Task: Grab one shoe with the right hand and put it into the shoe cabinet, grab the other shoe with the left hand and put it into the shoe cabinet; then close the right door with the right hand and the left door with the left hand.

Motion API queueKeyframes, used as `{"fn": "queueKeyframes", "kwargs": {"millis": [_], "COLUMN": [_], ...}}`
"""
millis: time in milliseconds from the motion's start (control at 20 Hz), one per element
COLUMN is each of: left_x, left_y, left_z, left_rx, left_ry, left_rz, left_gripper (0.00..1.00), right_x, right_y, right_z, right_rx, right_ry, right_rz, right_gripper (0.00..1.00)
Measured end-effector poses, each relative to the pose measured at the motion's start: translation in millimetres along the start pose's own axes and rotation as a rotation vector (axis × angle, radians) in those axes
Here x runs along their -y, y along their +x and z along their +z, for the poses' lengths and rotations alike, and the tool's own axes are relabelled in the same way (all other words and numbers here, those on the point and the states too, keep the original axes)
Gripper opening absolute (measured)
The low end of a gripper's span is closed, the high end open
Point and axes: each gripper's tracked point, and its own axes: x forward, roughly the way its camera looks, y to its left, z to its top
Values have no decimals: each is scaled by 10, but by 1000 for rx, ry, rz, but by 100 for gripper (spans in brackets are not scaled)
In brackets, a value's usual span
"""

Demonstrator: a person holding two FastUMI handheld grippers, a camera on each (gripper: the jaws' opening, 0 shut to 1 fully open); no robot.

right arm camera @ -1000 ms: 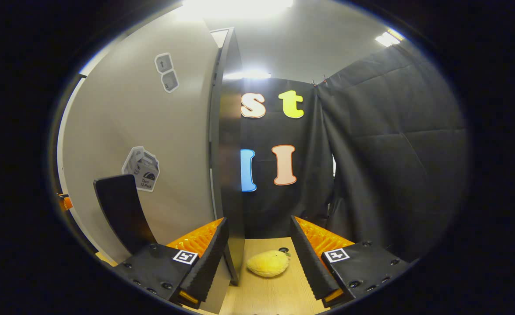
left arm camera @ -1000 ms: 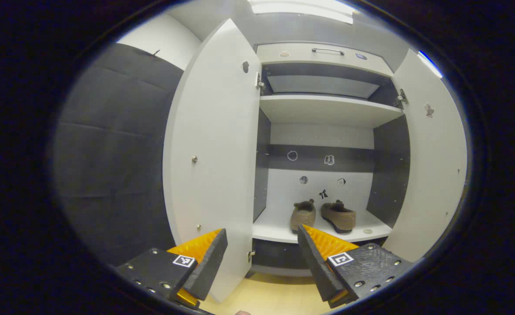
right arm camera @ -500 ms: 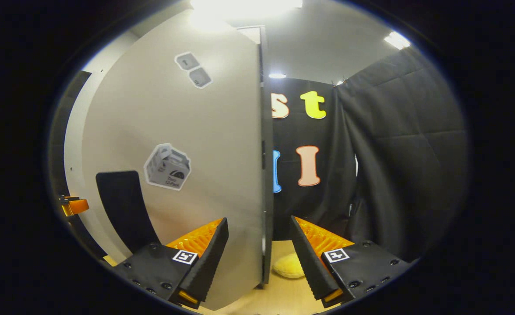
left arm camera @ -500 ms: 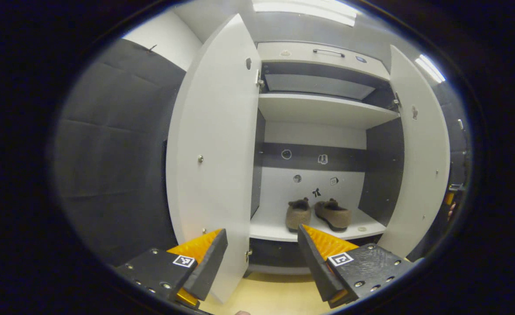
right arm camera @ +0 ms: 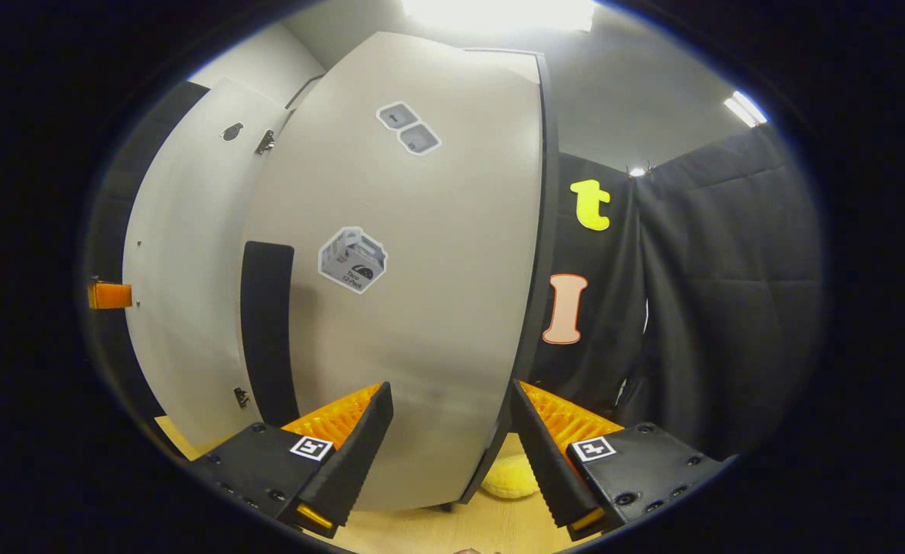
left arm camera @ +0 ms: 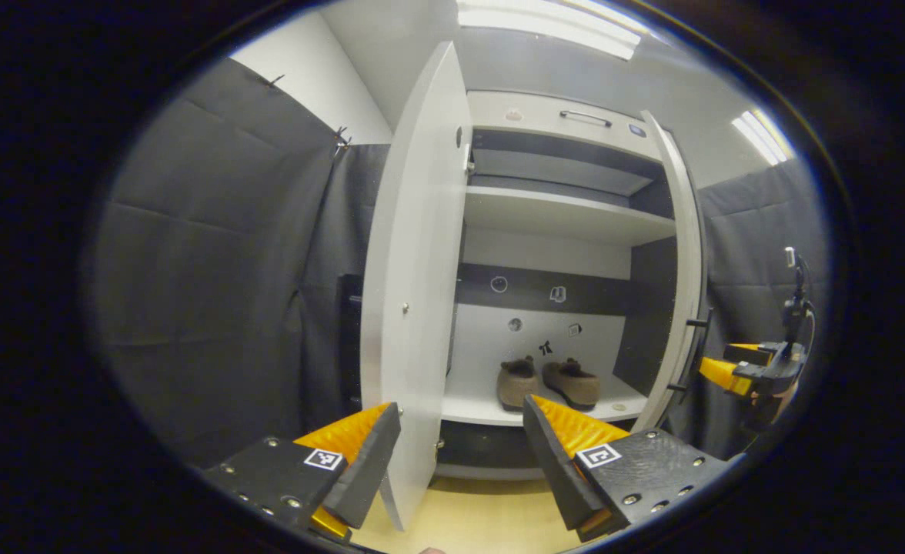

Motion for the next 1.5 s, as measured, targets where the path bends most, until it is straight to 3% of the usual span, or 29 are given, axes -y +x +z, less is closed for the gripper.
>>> {"fn": "queueKeyframes", "kwargs": {"millis": [50, 100, 350, 400, 600, 850, 1100, 1300, 1350, 1400, 1450, 1500], "left_x": [-74, -163, -790, -901, -1367, -1786, -1661, -1620, -1619, -1605, -1588, -1568], "left_y": [-41, -94, -303, -311, -153, 417, 813, 850, 845, 844, 847, 864], "left_z": [26, 53, 166, 211, 391, 552, 408, 351, 351, 360, 369, 368], "left_rx": [5, 9, 29, 36, 72, 105, 50, 30, 27, 22, 19, 15], "left_ry": [-6, -13, -29, -35, -6, 28, 58, 12, -1, -9, -8, -2], "left_rz": [15, 32, 138, 141, 130, 46, -81, -169, -176, -180, -179, -177], "left_gripper": [93, 100, 93, 98, 93, 93, 93, 92, 85, 84, 99, 99], "right_x": [-18, -30, -45, -49, -63, -133, -44, -61, -73, -88, -94, -84], "right_y": [14, 14, 34, 36, 51, 26, -28, -126, -146, -146, -148, -149], "right_z": [-17, -45, -202, -226, -472, -665, -616, -573, -571, -576, -584, -581], "right_rx": [-8, -13, -50, -57, -114, -169, -172, -172, -174, -176, -174, -167], "right_ry": [15, 29, 20, 27, 58, 134, 148, 159, 158, 153, 147, 145], "right_rz": [-1, 3, -13, -19, -49, -86, -176, -233, -231, -225, -224, -224], "right_gripper": [97, 97, 96, 97, 97, 97, 97, 97, 97, 96, 96, 97]}}
